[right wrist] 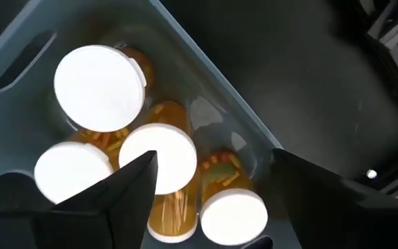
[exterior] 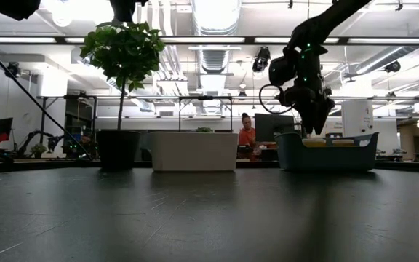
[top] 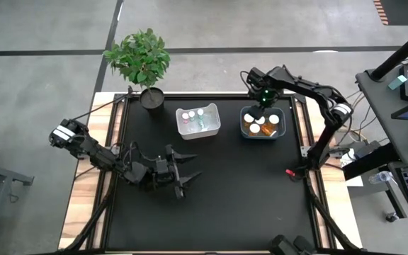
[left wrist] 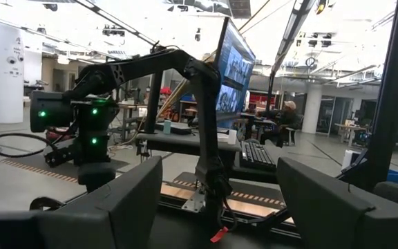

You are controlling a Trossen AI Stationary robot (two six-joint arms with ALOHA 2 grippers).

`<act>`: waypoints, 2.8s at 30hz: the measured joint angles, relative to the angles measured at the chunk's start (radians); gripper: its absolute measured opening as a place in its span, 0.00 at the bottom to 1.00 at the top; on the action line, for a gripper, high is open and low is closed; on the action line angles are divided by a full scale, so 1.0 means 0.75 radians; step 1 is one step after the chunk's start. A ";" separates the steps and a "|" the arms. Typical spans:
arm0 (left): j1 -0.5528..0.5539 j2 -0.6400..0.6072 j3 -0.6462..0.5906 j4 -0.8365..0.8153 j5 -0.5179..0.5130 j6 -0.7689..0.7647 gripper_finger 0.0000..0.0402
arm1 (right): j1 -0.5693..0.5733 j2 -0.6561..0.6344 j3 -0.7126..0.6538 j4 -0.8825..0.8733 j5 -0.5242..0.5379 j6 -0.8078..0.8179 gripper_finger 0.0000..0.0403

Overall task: Pick and place medicine bottles into bin by pill shape (circle, oval)
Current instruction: Adjust the orange capsule bottle

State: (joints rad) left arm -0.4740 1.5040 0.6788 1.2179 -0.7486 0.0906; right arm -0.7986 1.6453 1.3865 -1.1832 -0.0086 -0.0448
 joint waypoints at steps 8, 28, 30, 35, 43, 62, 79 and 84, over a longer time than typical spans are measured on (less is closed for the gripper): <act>0.001 0.000 0.000 0.000 -0.001 0.000 0.67 | 0.017 -0.125 0.000 -0.055 0.001 0.073 0.65; -0.008 0.000 0.000 -0.003 -0.001 -0.010 0.67 | 0.281 -0.490 -0.185 -0.085 0.001 0.270 0.70; -0.008 0.000 0.000 -0.003 0.000 -0.010 0.67 | 0.281 -0.501 -0.216 -0.071 0.002 0.279 0.71; -0.017 0.000 0.000 -0.003 -0.001 -0.013 0.67 | 0.279 -0.509 -0.289 -0.020 0.011 0.309 0.71; -0.020 0.000 0.000 -0.006 0.000 -0.009 0.67 | 0.279 -0.507 -0.427 0.054 0.011 0.315 0.71; -0.020 0.000 0.000 -0.009 0.000 -0.008 0.67 | 0.276 -0.506 -0.626 0.268 0.011 0.342 0.71; -0.020 -0.001 0.000 -0.033 -0.001 -0.008 0.67 | 0.235 -0.506 -0.723 0.399 0.015 0.371 0.71; -0.020 -0.001 0.000 -0.032 -0.001 -0.008 0.67 | 0.234 -0.506 -0.755 0.445 0.025 0.375 0.70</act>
State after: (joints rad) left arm -0.4889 1.5036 0.6788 1.1936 -0.7490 0.0847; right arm -0.6228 1.2655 0.8203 -0.8491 0.0103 0.2367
